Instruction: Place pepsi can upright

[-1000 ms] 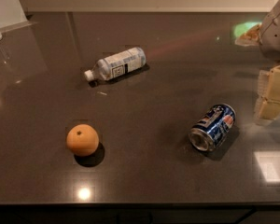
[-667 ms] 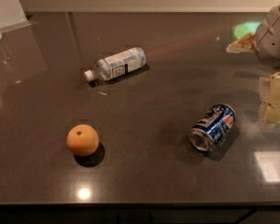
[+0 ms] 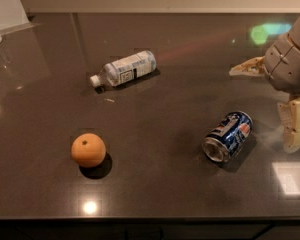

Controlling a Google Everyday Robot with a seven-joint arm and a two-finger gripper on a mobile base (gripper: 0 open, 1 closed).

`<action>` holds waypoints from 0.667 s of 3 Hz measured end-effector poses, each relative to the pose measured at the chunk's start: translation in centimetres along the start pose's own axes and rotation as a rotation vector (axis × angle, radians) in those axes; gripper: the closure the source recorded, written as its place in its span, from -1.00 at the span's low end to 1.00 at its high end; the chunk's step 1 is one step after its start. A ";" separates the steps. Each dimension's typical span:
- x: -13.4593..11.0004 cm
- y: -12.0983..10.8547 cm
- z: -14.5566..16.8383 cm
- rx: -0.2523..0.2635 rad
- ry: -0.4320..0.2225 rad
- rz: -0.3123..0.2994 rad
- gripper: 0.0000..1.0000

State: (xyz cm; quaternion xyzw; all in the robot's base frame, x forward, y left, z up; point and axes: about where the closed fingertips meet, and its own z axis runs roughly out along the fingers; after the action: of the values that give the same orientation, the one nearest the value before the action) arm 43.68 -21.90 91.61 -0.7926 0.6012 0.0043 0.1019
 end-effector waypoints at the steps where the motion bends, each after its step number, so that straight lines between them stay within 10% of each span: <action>1: -0.1 0.5 2.0 -0.023 -0.006 -0.100 -1.00; 2: -0.4 0.6 3.6 -0.032 -0.011 -0.188 -1.00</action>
Offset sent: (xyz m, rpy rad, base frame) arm -0.0066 0.0110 -0.0539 -0.0325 0.0099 0.2919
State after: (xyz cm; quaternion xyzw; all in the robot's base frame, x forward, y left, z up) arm 43.41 -21.12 87.99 -0.8469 0.5236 0.0084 0.0924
